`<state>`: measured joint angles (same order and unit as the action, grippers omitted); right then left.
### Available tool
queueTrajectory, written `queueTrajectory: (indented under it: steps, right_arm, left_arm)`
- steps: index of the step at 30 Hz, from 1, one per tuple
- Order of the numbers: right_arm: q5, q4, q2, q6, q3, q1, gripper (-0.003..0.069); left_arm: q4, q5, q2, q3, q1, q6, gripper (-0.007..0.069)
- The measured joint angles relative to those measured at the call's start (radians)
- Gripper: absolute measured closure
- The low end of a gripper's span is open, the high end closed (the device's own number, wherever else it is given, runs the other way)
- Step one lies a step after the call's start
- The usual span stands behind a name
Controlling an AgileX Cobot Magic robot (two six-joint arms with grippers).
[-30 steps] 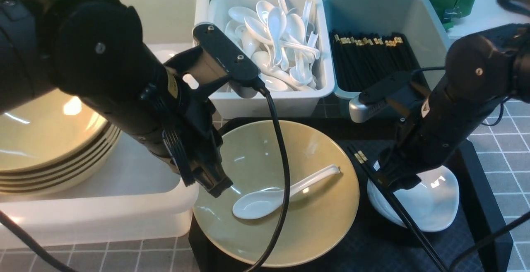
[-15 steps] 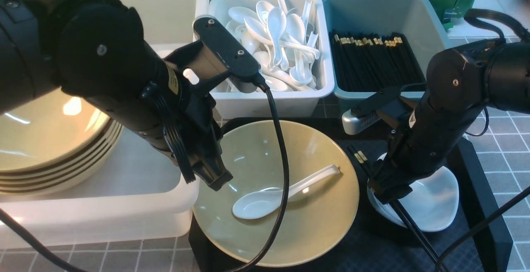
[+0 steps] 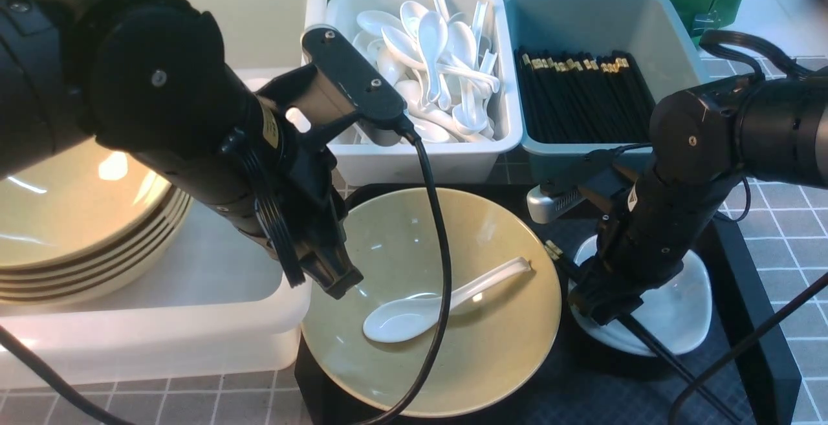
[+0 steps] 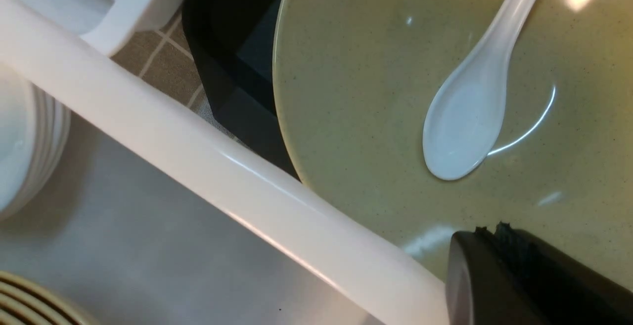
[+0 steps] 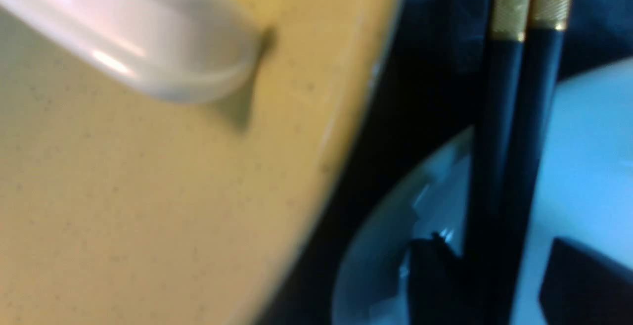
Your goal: On grey table put chopsticks spoon bowls plates into blue grey white boxes.
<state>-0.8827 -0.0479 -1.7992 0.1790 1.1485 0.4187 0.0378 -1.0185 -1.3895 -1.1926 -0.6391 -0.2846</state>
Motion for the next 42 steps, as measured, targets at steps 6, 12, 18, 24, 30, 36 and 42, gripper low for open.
queueTrajectory:
  steps: [6, 12, 18, 24, 30, 36, 42]
  right_arm:
    - [-0.006, 0.0, -0.002, 0.004, 0.001, 0.0, 0.0511]
    - [-0.028, 0.022, 0.064, 0.007, 0.001, 0.0, 0.051]
    - [-0.043, 0.106, 0.186, -0.03, 0.081, 0.0, 0.051]
    - [0.047, 0.127, 0.16, -0.062, 0.299, -0.04, 0.051]
    - [0.163, 0.134, 0.026, -0.171, 0.552, -0.134, 0.051]
    - [0.32, 0.135, -0.173, -0.322, 0.714, -0.211, 0.051]
    - [0.35, 0.135, -0.338, -0.369, 0.777, -0.262, 0.0509]
  left_arm:
    - [0.0, -0.002, 0.0, 0.0, 0.0, 0.0, 0.0636]
    - [0.001, -0.007, 0.0, 0.0, 0.0, 0.009, 0.0636]
    - [0.0, 0.073, -0.004, 0.0, 0.0, 0.034, 0.0636]
    - [-0.003, 0.294, -0.083, -0.043, 0.0, 0.085, 0.0636]
    - [-0.003, 0.425, -0.224, -0.23, 0.0, 0.089, 0.0636]
    - [0.012, 0.429, -0.328, -0.488, 0.009, 0.089, 0.0636]
    - [0.011, 0.4, -0.357, -0.552, 0.089, 0.091, 0.0636]
